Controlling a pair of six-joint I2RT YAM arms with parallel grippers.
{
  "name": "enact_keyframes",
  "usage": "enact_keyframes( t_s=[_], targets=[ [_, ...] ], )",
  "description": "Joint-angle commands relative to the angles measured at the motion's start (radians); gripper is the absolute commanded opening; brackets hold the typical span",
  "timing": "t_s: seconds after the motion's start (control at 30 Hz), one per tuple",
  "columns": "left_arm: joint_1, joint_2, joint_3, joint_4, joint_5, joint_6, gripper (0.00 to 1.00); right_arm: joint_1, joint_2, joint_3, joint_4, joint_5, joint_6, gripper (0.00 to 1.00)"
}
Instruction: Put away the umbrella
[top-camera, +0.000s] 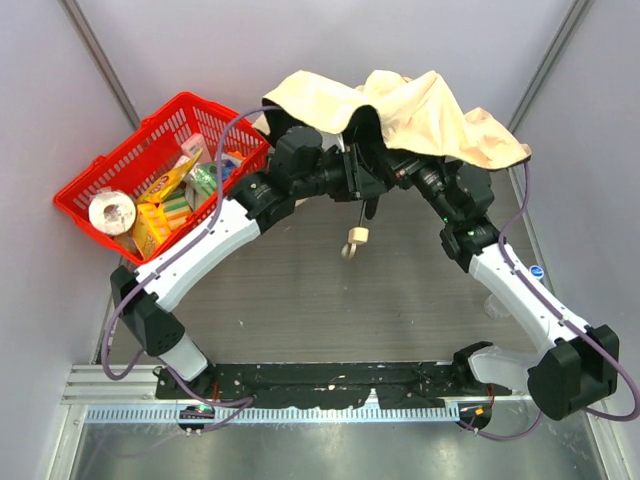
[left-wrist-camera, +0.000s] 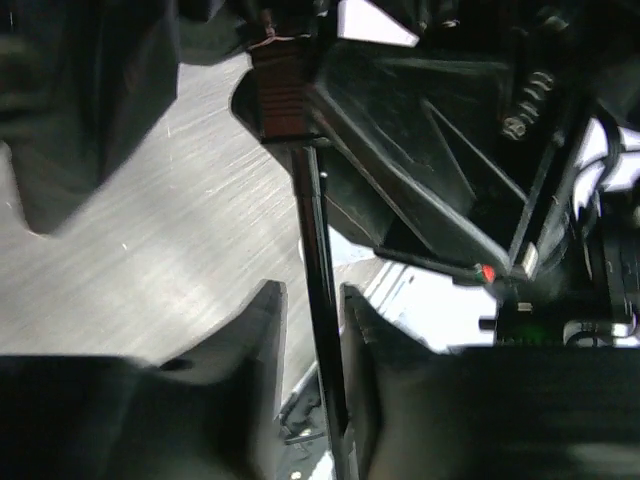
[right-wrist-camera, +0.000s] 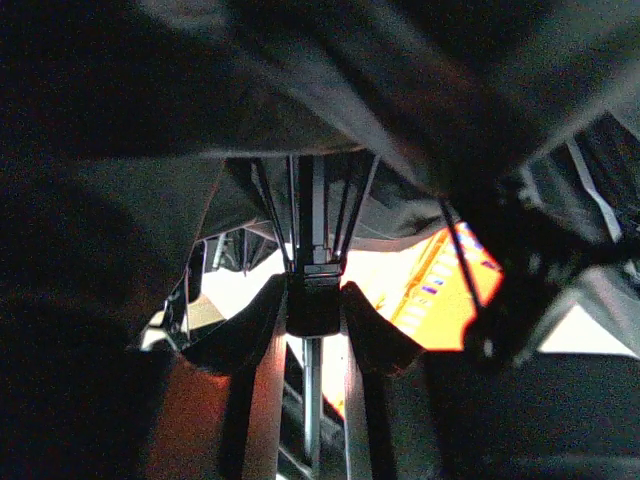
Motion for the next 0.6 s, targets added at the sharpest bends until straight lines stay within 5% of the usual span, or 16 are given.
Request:
enact_keyframes(
  t_s=[0.0,0.1,0.37,0.4,0.47,0.57],
  targets=[
    [0.012,-0.118,-0.09,0.211,-0.057,-0.003,0.45,-0.056,-0.04,0.033,0.1,-0.098,0.084,0.01],
    [0.007,-0.171,-0.226,0.299,-0.009,-0.075,0.57,-0.091,-0.016,0.075,0.128,-0.124,0.092,0.01],
    [-0.056,-0.139,-0.251,0.313,-0.005,-0.094,0.54,-0.094,-0.019,0.048,0.171,-0.126,0.089,0.01],
    [-0.06,-0.122,-0.237,0.304,-0.003,-0.09,0.49,-0.093,-0.026,0.042,0.172,-0.123,0.084,0.01],
    [-0.07,-0.096,-0.201,0.266,0.002,-0.067,0.23,-0.094,-0.039,0.03,0.162,-0.118,0.068,0.01],
    [-0.057,-0.105,-0.167,0.23,-0.087,-0.013,0.03,-0.093,-0.057,0.025,0.116,-0.129,0.04,0.01]
  ],
)
